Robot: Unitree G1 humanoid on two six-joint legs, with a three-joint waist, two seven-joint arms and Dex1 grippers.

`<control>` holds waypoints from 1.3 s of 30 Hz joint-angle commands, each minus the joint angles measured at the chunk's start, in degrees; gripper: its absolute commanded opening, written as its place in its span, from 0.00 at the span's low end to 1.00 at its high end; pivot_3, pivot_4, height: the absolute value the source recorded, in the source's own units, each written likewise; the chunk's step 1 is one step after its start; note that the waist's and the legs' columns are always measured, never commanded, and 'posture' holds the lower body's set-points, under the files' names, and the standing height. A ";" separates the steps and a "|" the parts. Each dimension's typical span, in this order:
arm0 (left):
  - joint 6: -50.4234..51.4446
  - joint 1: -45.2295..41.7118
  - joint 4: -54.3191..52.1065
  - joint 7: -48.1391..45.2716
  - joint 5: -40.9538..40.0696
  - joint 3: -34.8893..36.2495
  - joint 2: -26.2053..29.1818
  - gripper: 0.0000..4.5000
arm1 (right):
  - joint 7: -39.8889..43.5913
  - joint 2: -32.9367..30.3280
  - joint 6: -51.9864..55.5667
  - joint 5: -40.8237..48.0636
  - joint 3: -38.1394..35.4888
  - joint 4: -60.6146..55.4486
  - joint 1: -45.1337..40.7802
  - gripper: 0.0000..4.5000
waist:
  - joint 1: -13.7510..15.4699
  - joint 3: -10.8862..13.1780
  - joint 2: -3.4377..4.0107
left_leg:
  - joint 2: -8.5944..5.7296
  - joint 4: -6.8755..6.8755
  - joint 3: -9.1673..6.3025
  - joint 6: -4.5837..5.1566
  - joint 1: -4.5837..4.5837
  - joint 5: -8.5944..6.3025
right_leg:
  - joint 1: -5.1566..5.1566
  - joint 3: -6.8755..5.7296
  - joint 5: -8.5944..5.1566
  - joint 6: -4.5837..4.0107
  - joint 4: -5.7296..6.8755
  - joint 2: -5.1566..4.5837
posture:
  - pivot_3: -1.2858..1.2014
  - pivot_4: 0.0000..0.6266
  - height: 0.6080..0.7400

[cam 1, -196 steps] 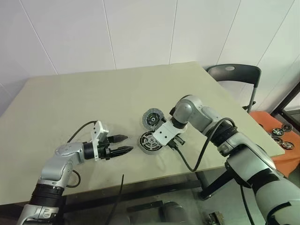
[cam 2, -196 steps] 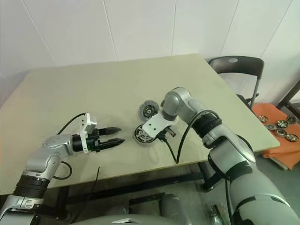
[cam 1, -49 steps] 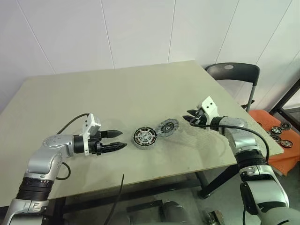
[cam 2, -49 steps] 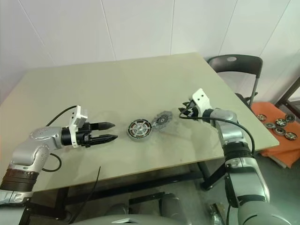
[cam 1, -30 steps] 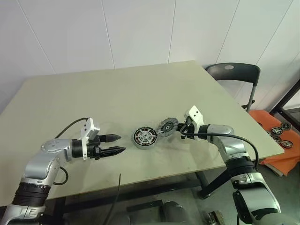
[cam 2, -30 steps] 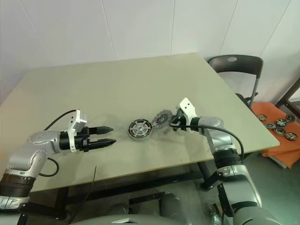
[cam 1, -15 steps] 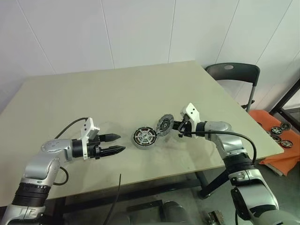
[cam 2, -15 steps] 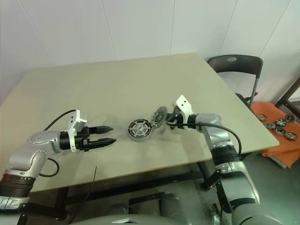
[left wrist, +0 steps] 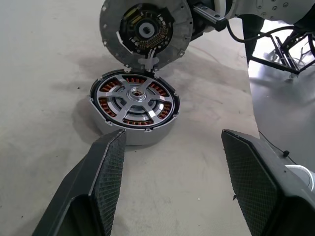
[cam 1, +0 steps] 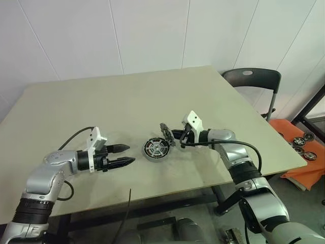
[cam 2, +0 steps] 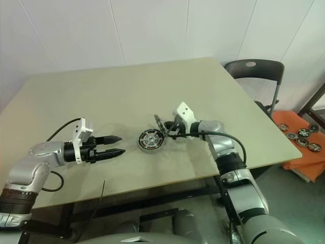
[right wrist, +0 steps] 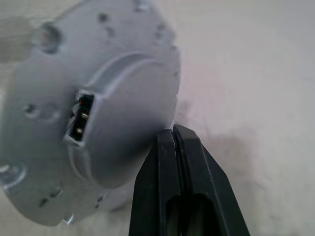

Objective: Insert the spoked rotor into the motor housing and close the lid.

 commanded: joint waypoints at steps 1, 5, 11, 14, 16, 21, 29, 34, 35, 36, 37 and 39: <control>-0.09 0.15 -2.04 0.31 -0.91 2.07 0.82 0.73 | 0.27 0.69 -2.39 -0.15 0.24 0.74 -2.67 0.01 | -0.01 0.00 0.00 | 0.00 0.00 0.00 0.00 0.00 0.00 | 0.00 0.00 0.00 0.00 0.00 0.00 | 0.52 0.00 1.00; 0.06 0.68 -2.56 0.68 -0.99 2.46 0.68 0.73 | 0.39 1.04 -3.16 -0.46 0.60 1.88 -2.76 0.01 | -0.02 0.00 0.00 | 0.00 -0.01 -0.01 0.00 0.01 0.00 | 0.00 -0.01 0.01 0.00 0.00 0.00 | 0.52 0.00 1.00; -0.14 0.97 -2.27 0.82 -0.92 2.61 0.59 0.73 | 2.34 0.89 -3.83 -0.81 1.82 1.83 -3.17 0.01 | -0.04 0.00 0.00 | 0.00 0.00 -0.02 0.00 0.01 0.00 | 0.00 -0.01 0.02 -0.01 0.02 0.00 | 0.52 0.00 1.00; -0.25 0.86 -1.88 0.70 -0.81 2.61 0.64 0.73 | 5.30 0.27 -3.23 -0.43 2.61 1.61 -3.92 0.01 | -0.02 0.00 0.00 | 0.00 0.00 -0.01 0.00 0.01 0.00 | 0.00 -0.01 0.04 0.04 0.02 0.00 | 0.52 0.00 1.00; -0.30 0.61 -1.60 0.66 -0.71 2.51 0.61 0.73 | 7.97 0.83 -0.52 1.35 2.70 0.33 -5.01 0.01 | -0.05 0.00 0.00 | 0.00 0.00 -0.01 0.00 0.01 0.00 | 0.00 -0.01 0.06 0.02 0.01 0.00 | 0.52 0.00 1.00; -0.37 0.09 -1.17 0.67 -0.50 2.28 0.53 0.73 | 9.09 4.15 2.13 1.57 4.17 -0.73 -6.72 0.01 | -0.14 -0.01 0.00 | 0.01 0.00 -0.06 0.00 0.03 0.00 | -0.01 -0.05 0.09 0.05 0.08 0.01 | 0.52 0.00 1.00; -0.15 1.18 -2.12 1.07 -0.75 2.88 0.76 0.73 | 4.62 5.00 -3.77 -1.45 3.93 7.68 -10.31 0.01 | 0.13 -0.02 -0.02 | -0.02 0.06 -0.07 -0.01 -0.02 0.00 | 0.00 -0.06 0.12 -0.02 0.03 -0.05 | 0.52 0.00 1.00; -0.15 1.79 -2.39 1.37 -0.95 3.13 0.65 0.73 | -1.98 5.06 -5.23 -0.51 -0.57 15.62 -14.30 0.01 | 0.00 -0.02 -0.01 | -0.01 0.01 -0.08 -0.01 -0.01 0.00 | -0.01 -0.07 0.16 -0.06 0.04 -0.04 | 0.52 0.00 1.00; -0.17 1.79 -2.39 1.41 -0.97 3.08 0.59 0.73 | -2.81 5.14 -4.16 0.88 -2.35 16.48 -15.41 0.01 | -0.04 -0.01 -0.01 | -0.01 0.01 -0.08 -0.01 -0.01 0.00 | -0.02 -0.07 0.15 -0.08 0.05 -0.04 | 0.52 0.00 1.00; -0.18 1.80 -2.37 1.43 -0.98 3.05 0.56 0.73 | -3.30 5.25 -3.46 1.80 -3.65 17.17 -16.22 0.01 | -0.07 -0.01 0.00 | -0.01 0.01 -0.08 -0.01 -0.02 0.00 | -0.02 -0.07 0.16 -0.08 0.05 -0.04 | 0.52 0.00 1.00; -0.22 1.73 -2.27 1.40 -0.97 3.02 0.54 0.73 | -3.26 5.23 -2.39 2.78 -4.86 17.51 -16.90 0.01 | -0.08 -0.01 -0.01 | -0.02 0.01 -0.08 -0.01 -0.02 0.00 | -0.03 -0.07 0.16 -0.07 0.06 -0.04 | 0.52 0.00 1.00; -0.26 1.50 -2.01 1.31 -0.91 2.88 0.51 0.73 | -1.85 4.48 0.07 4.40 -6.78 17.77 -17.63 0.01 | -0.14 -0.01 -0.01 | -0.02 0.01 -0.08 -0.01 -0.02 0.00 | -0.03 -0.07 0.16 -0.06 0.06 -0.04 | 0.52 0.00 1.00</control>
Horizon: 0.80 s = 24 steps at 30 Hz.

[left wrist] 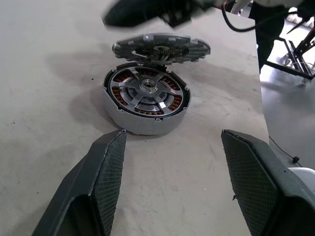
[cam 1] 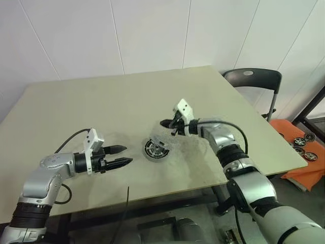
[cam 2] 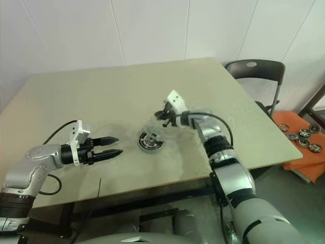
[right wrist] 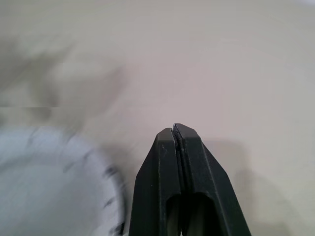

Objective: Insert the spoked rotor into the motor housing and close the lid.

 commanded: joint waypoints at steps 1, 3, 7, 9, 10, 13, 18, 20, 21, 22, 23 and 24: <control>-0.31 -0.83 -1.10 -0.19 -0.82 1.35 0.41 0.73 | 2.34 -1.72 4.23 4.40 -4.60 -0.44 -3.13 0.01 | -0.04 0.00 -0.01 | 0.00 0.00 0.00 0.00 0.01 0.00 | 0.00 0.00 0.01 0.02 0.00 0.00 | 0.52 0.00 1.00; -0.28 -1.05 -1.00 -0.25 -0.79 1.14 0.32 0.73 | 4.97 -3.70 7.83 6.54 -6.61 -0.72 -3.06 0.01 | 0.13 -0.01 -0.01 | 0.00 -0.01 0.00 0.00 0.01 0.00 | 0.01 0.00 0.02 0.03 -0.01 0.00 | 0.52 0.00 1.00; -0.14 -1.20 -0.89 -0.49 -0.81 0.97 0.38 0.73 | 16.93 -9.32 16.89 10.90 -5.66 -9.18 1.69 0.01 | 0.40 0.00 0.00 | -0.01 0.01 0.00 0.00 -0.04 0.00 | 0.04 -0.01 0.00 0.04 -0.09 -0.02 | 0.52 0.00 1.00; -0.19 -1.35 -0.59 -0.71 -0.72 0.89 0.48 0.73 | 19.84 -11.39 16.52 9.40 -2.73 -12.72 4.89 0.01 | 0.32 0.00 0.00 | -0.01 0.01 0.01 0.05 -0.03 -0.03 | 0.06 -0.01 -0.02 0.11 -0.09 -0.02 | 0.52 0.00 1.00; -0.25 -1.64 -0.22 -0.87 -0.61 0.77 0.50 0.73 | 21.36 -12.42 15.94 8.45 -0.97 -14.54 6.72 0.01 | 0.21 0.00 0.00 | -0.01 0.00 0.02 0.06 -0.02 -0.03 | 0.06 -0.01 -0.03 0.12 -0.09 -0.01 | 0.52 0.00 1.00; -0.32 -2.41 0.49 -1.10 -0.36 0.36 0.38 0.73 | 22.16 -13.38 14.50 6.75 1.53 -16.27 8.60 0.01 | -0.16 0.00 0.01 | 0.02 0.01 0.04 0.06 0.04 -0.03 | 0.06 0.00 -0.11 0.23 -0.01 0.05 | 0.52 0.00 1.00; -0.33 -3.23 0.99 -1.23 -0.06 -0.23 0.08 0.73 | 16.67 -10.60 11.52 3.51 2.72 -12.31 6.96 0.01 | -0.33 0.00 0.01 | 0.01 0.09 0.06 0.06 0.10 -0.03 | 0.07 0.03 -0.16 0.07 0.14 0.08 | 0.52 0.00 1.00; -0.22 -3.09 0.62 -1.05 -0.11 -0.26 0.03 0.73 | 15.45 -9.56 10.14 2.45 3.19 -11.12 6.62 0.01 | -0.19 -0.01 -0.02 | 0.01 0.10 0.06 0.06 0.12 -0.03 | 0.11 0.03 -0.16 0.06 0.13 0.07 | 0.52 0.00 1.00; -0.11 -2.95 0.37 -0.93 -0.21 -0.20 0.03 0.73 | 15.56 -9.22 10.16 2.51 3.14 -11.13 6.50 0.01 | -0.12 -0.01 -0.01 | 0.01 0.10 0.06 0.06 0.11 -0.03 | 0.11 0.03 -0.16 0.06 0.11 0.07 | 0.52 0.00 1.00; -0.05 -2.85 0.21 -0.84 -0.28 -0.16 0.03 0.73 | 15.80 -9.03 10.19 2.63 3.07 -11.21 6.43 0.01 | -0.05 -0.01 -0.01 | 0.01 0.10 0.06 0.06 0.09 -0.03 | 0.11 0.03 -0.15 0.07 0.06 0.07 | 0.52 0.00 1.00; 0.08 -2.56 -0.14 -0.70 -0.41 -0.02 0.08 0.73 | 16.17 -8.97 10.27 2.75 3.03 -11.33 6.39 0.01 | 0.06 -0.01 -0.01 | 0.01 0.09 0.05 0.06 0.07 -0.03 | 0.10 0.03 -0.11 0.11 0.04 0.06 | 0.52 0.00 1.00; 0.18 -2.25 -0.41 -0.59 -0.54 0.16 0.15 0.73 | 16.61 -8.97 10.39 2.84 3.09 -11.28 6.32 0.01 | 0.22 -0.01 -0.01 | 0.01 0.09 0.05 0.06 0.03 -0.03 | 0.08 0.02 -0.05 0.14 0.01 0.03 | 0.52 0.00 1.00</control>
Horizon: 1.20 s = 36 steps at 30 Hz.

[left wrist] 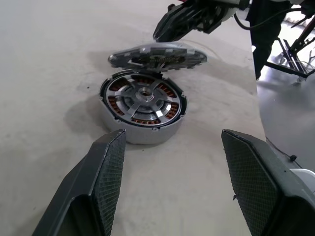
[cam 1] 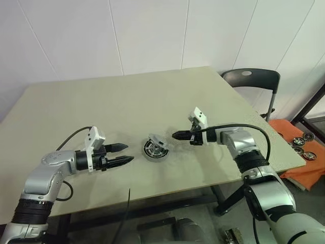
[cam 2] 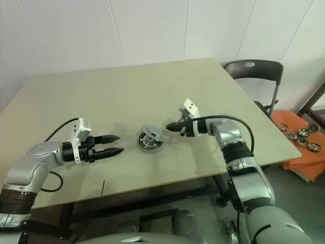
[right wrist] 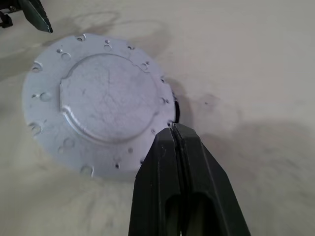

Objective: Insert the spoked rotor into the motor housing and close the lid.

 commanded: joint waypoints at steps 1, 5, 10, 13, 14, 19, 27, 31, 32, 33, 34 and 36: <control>0.26 0.07 -1.95 0.27 -0.77 1.13 0.33 0.73 | 1.22 -0.18 -0.66 0.37 -0.34 -0.71 -1.90 0.01 | 0.25 0.00 0.00 | 0.00 -0.01 -0.01 0.00 -0.02 0.00 | 0.00 -0.01 0.02 -0.02 -0.05 -0.01 | 0.52 0.00 1.00; 0.48 0.78 -2.57 0.42 -1.15 1.64 0.58 0.73 | 5.03 -1.06 0.61 0.68 1.14 -2.76 -1.23 0.01 | 0.27 0.00 0.00 | -0.01 -0.03 -0.01 0.00 -0.04 -0.01 | 0.00 -0.01 0.04 -0.05 -0.09 -0.04 | 0.52 0.00 1.00; 0.60 0.89 -2.58 0.28 -1.25 1.87 0.65 0.73 | 6.63 -0.78 0.28 0.06 2.60 -3.43 -1.25 0.01 | 0.19 0.00 0.00 | -0.01 0.00 -0.02 0.00 0.03 -0.01 | 0.01 -0.02 -0.03 -0.02 0.01 -0.01 | 0.52 0.00 1.00; 1.14 0.65 -2.70 -0.10 -1.69 1.88 0.55 0.73 | 6.77 -0.31 -0.03 0.02 3.08 -3.52 -1.43 0.01 | 0.14 0.00 0.00 | 0.00 0.00 -0.02 0.00 0.05 0.00 | 0.01 -0.02 -0.09 -0.04 0.04 -0.01 | 0.52 0.00 1.00; 1.24 0.59 -2.74 -0.19 -1.70 1.81 0.58 0.73 | 6.67 -0.06 -0.34 -0.12 3.26 -3.19 -1.63 0.01 | 0.14 0.00 0.00 | 0.00 0.00 -0.02 0.00 0.05 0.00 | 0.01 -0.02 -0.09 -0.04 0.04 0.00 | 0.52 0.00 1.00; 1.47 0.37 -2.94 -0.16 -1.70 1.54 0.74 0.73 | 6.31 0.89 -1.24 -0.43 3.41 -2.17 -2.49 0.01 | 0.14 0.00 0.00 | 0.00 -0.01 -0.02 0.00 0.03 0.00 | 0.01 -0.02 -0.04 -0.02 0.01 -0.01 | 0.52 0.00 1.00; 1.48 0.19 -3.11 0.32 -1.67 1.47 0.74 0.73 | 5.27 3.53 -3.25 -2.14 4.59 -0.71 -2.46 0.01 | 0.11 0.00 -0.01 | 0.00 -0.01 -0.02 0.00 0.04 0.00 | 0.01 -0.02 -0.03 -0.02 0.03 -0.01 | 0.52 0.00 1.00; 1.59 0.29 -3.35 0.64 -1.79 1.57 0.68 0.73 | 5.13 4.12 -3.95 -2.88 5.42 -0.39 -2.40 0.01 | 0.14 -0.01 -0.01 | 0.00 0.00 -0.02 0.00 0.03 0.00 | 0.01 -0.02 0.00 -0.02 0.02 -0.01 | 0.52 0.00 1.00; 1.58 0.36 -3.43 0.75 -1.83 1.59 0.64 0.73 | 5.06 4.26 -4.08 -3.06 5.56 -0.30 -2.39 0.01 | 0.13 -0.01 -0.01 | 0.00 -0.01 -0.03 0.00 0.03 0.00 | 0.01 -0.02 0.00 -0.02 0.02 -0.01 | 0.52 0.00 1.00; 1.57 0.43 -3.50 0.84 -1.85 1.59 0.60 0.73 | 5.00 4.36 -4.17 -3.20 5.64 -0.23 -2.38 0.01 | 0.13 0.00 -0.01 | 0.00 0.00 -0.03 0.00 0.03 0.00 | 0.01 -0.02 0.00 -0.02 0.02 -0.01 | 0.52 0.00 1.00; 1.61 0.46 -3.62 0.98 -1.91 1.59 0.54 0.73 | 4.95 4.43 -4.23 -3.28 5.71 -0.17 -2.42 0.01 | 0.13 0.00 -0.01 | 0.00 0.00 -0.04 0.00 0.03 0.00 | 0.01 -0.02 0.00 -0.02 0.02 -0.01 | 0.52 0.00 1.00; 1.62 0.51 -3.79 1.23 -1.98 1.59 0.43 0.73 | 4.83 4.58 -4.35 -3.43 5.85 -0.03 -2.49 0.01 | 0.13 0.00 -0.01 | 0.00 0.00 -0.03 0.00 0.03 0.00 | 0.01 -0.02 0.00 -0.02 0.02 -0.01 | 0.52 0.00 1.00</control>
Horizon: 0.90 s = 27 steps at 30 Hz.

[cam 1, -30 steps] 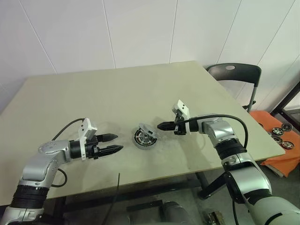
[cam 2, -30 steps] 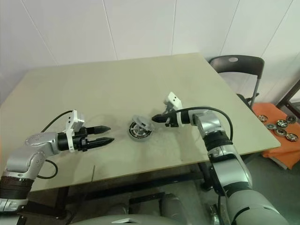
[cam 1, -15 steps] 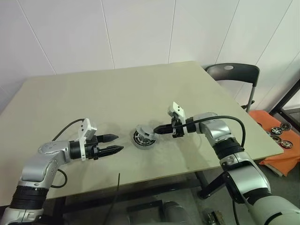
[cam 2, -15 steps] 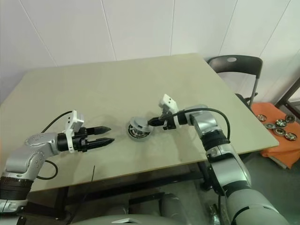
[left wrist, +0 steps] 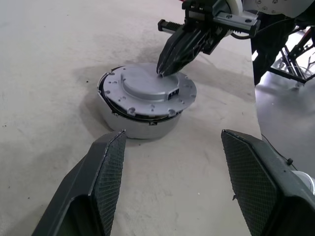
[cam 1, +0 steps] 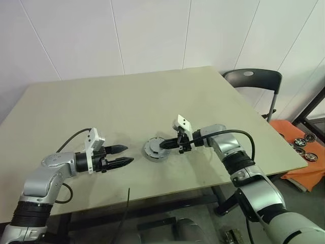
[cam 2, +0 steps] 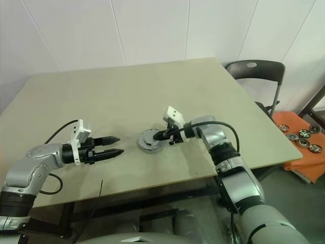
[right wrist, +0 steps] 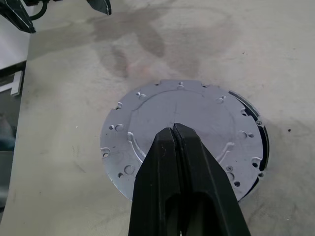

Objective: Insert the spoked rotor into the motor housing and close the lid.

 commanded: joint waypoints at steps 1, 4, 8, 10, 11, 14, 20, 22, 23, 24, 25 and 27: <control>0.09 -0.76 -2.23 0.31 -0.81 1.21 0.32 0.73 | -0.15 0.48 -0.96 -0.46 0.07 0.03 -1.73 0.01 | 0.00 0.00 0.00 | 0.00 0.00 0.00 0.00 0.00 0.00 | 0.00 0.00 0.00 0.00 0.00 0.00 | 0.52 0.00 1.00; 0.07 -0.66 -2.39 0.60 -0.91 1.30 0.18 0.73 | -0.31 0.85 -1.22 -0.84 0.11 0.24 -1.78 0.01 | 0.00 0.00 0.00 | 0.00 0.00 0.00 0.00 0.01 0.00 | 0.00 0.00 0.00 0.00 0.01 0.00 | 0.52 0.00 1.00; 0.04 -0.53 -2.48 0.89 -0.97 1.41 0.13 0.73 | -0.53 1.30 -1.52 -1.07 0.04 0.65 -2.02 0.01 | -0.02 0.00 0.00 | 0.00 0.00 0.00 0.00 0.01 0.00 | 0.00 0.00 0.00 0.00 0.00 0.00 | 0.52 0.00 1.00; 0.03 -0.47 -2.52 1.00 -1.02 1.43 0.15 0.73 | -0.72 1.53 -1.82 -1.23 0.08 1.04 -2.14 0.01 | -0.03 0.00 0.00 | 0.00 0.00 0.00 0.00 0.01 0.00 | 0.00 -0.01 0.00 0.00 0.00 0.00 | 0.52 0.00 1.00; 0.02 -0.45 -2.53 1.05 -1.02 1.44 0.16 0.73 | -0.92 1.74 -2.02 -1.31 0.09 1.31 -2.24 0.01 | -0.03 0.00 0.00 | 0.00 0.00 0.00 0.00 0.01 0.00 | 0.00 -0.01 0.00 0.00 0.00 0.00 | 0.52 0.00 1.00; 0.12 -0.40 -2.67 1.12 -1.11 1.49 0.28 0.73 | -2.46 2.78 -3.28 -2.03 0.11 2.69 -2.61 0.01 | -0.08 0.00 0.00 | 0.00 0.00 0.00 0.00 0.01 0.00 | 0.00 0.00 0.00 -0.01 0.01 0.00 | 0.52 0.00 1.00; 0.28 -0.50 -2.69 1.11 -1.23 1.61 0.80 0.73 | -2.52 3.29 -4.07 -2.29 0.14 3.06 -2.21 0.01 | -0.04 0.00 0.00 | 0.00 0.00 -0.01 0.00 0.01 0.00 | 0.00 -0.01 0.01 -0.01 0.01 0.00 | 0.52 0.00 1.00; 0.34 -0.58 -2.66 1.08 -1.22 1.61 0.87 0.73 | -2.67 3.27 -4.22 -2.39 0.11 3.18 -2.16 0.01 | -0.05 0.00 0.00 | 0.00 0.00 -0.01 0.00 0.01 0.00 | 0.00 0.00 0.01 -0.01 0.01 0.00 | 0.52 0.00 1.00; 0.36 -0.65 -2.64 1.07 -1.18 1.58 0.84 0.73 | -2.71 3.26 -4.30 -2.42 0.09 3.26 -2.19 0.01 | -0.05 0.00 0.00 | 0.00 0.00 -0.01 0.00 0.01 0.00 | 0.00 -0.01 0.01 -0.01 0.01 0.00 | 0.52 0.00 1.00; 0.38 -0.69 -2.62 1.06 -1.14 1.56 0.81 0.73 | -2.73 3.26 -4.35 -2.45 0.07 3.32 -2.21 0.01 | -0.06 0.00 0.00 | 0.00 0.00 -0.01 0.00 0.01 0.00 | 0.00 -0.01 0.01 -0.01 0.01 0.00 | 0.52 0.00 1.00; 0.39 -0.78 -2.57 1.06 -1.11 1.52 0.77 0.73 | -2.76 3.23 -4.48 -2.51 0.06 3.43 -2.25 0.01 | -0.06 0.00 0.00 | 0.00 0.00 -0.01 0.00 0.01 0.00 | 0.00 -0.01 0.01 -0.01 0.01 0.00 | 0.52 0.00 1.00; 0.37 -0.92 -2.48 1.05 -1.06 1.44 0.70 0.73 | -2.88 3.15 -4.79 -2.83 0.12 3.60 -2.27 0.01 | -0.06 0.00 0.00 | 0.00 0.00 -0.01 0.00 0.01 0.00 | 0.00 -0.01 0.01 -0.01 0.01 0.00 | 0.52 0.00 1.00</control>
